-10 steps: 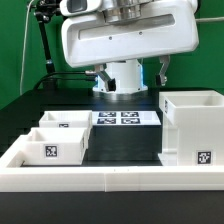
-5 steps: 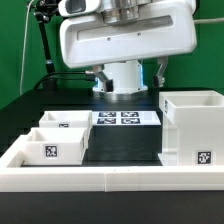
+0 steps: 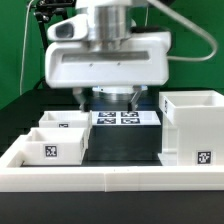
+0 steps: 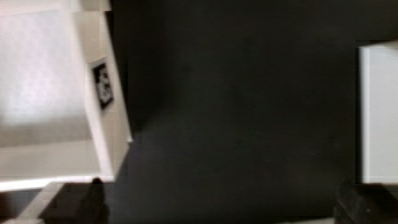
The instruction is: Assemble drawer
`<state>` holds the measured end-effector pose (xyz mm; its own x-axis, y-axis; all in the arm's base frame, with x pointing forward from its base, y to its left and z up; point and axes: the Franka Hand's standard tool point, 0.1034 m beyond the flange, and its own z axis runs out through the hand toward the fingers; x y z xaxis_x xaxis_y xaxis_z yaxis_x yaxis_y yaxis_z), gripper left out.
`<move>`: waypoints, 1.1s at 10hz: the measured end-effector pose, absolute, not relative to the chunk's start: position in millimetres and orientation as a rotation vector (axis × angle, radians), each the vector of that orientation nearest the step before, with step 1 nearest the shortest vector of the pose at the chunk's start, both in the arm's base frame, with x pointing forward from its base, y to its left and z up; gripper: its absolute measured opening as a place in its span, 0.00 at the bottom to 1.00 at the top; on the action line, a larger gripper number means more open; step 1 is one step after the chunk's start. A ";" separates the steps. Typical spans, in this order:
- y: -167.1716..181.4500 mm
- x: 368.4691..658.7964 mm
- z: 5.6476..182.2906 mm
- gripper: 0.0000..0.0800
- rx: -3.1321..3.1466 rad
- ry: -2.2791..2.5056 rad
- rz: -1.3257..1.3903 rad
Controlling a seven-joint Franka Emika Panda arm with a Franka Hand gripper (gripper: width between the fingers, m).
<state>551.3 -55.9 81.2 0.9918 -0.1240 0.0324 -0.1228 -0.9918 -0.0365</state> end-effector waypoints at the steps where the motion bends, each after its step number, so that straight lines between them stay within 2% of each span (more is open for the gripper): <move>1: -52.8 553.8 83.8 0.81 -3.099 0.195 -0.058; 5: -53.1 553.0 83.1 0.81 -3.101 0.168 -0.054; 7: -70.6 542.0 70.9 0.81 -3.104 0.149 -0.050; 11: -77.3 526.0 46.4 0.81 -3.119 0.132 -0.064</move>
Offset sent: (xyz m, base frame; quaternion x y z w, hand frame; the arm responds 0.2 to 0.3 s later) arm 0.0000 0.0000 0.0000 0.0000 0.0000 0.0000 1.0000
